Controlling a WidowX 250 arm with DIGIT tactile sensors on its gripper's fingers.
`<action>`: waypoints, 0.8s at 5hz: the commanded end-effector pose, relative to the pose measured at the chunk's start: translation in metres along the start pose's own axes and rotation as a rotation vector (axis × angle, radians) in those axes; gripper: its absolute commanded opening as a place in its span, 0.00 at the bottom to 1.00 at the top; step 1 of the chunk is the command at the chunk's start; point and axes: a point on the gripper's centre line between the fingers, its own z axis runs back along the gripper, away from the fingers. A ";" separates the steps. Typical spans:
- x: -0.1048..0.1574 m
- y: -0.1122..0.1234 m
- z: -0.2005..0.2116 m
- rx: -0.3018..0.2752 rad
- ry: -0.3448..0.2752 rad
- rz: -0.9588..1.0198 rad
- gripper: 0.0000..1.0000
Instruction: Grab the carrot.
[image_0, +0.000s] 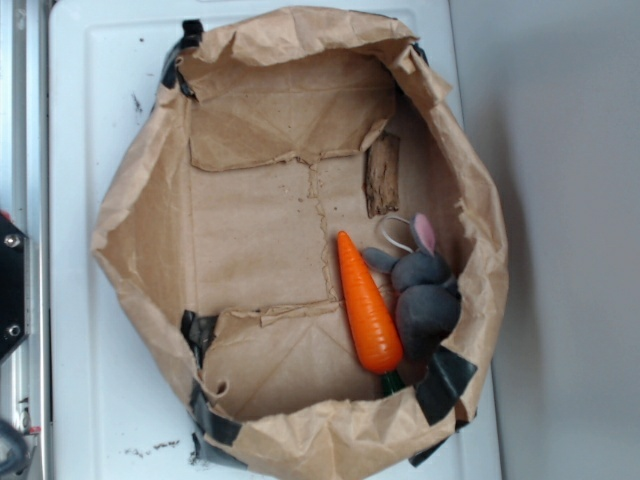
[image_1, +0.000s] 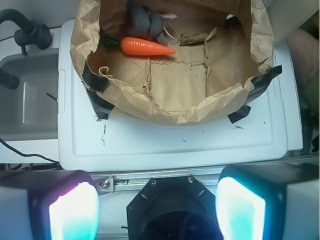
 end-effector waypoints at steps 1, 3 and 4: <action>0.000 0.000 0.000 0.000 0.000 0.000 1.00; 0.097 0.016 -0.048 -0.024 0.048 -0.037 1.00; 0.097 0.016 -0.048 -0.024 0.048 -0.037 1.00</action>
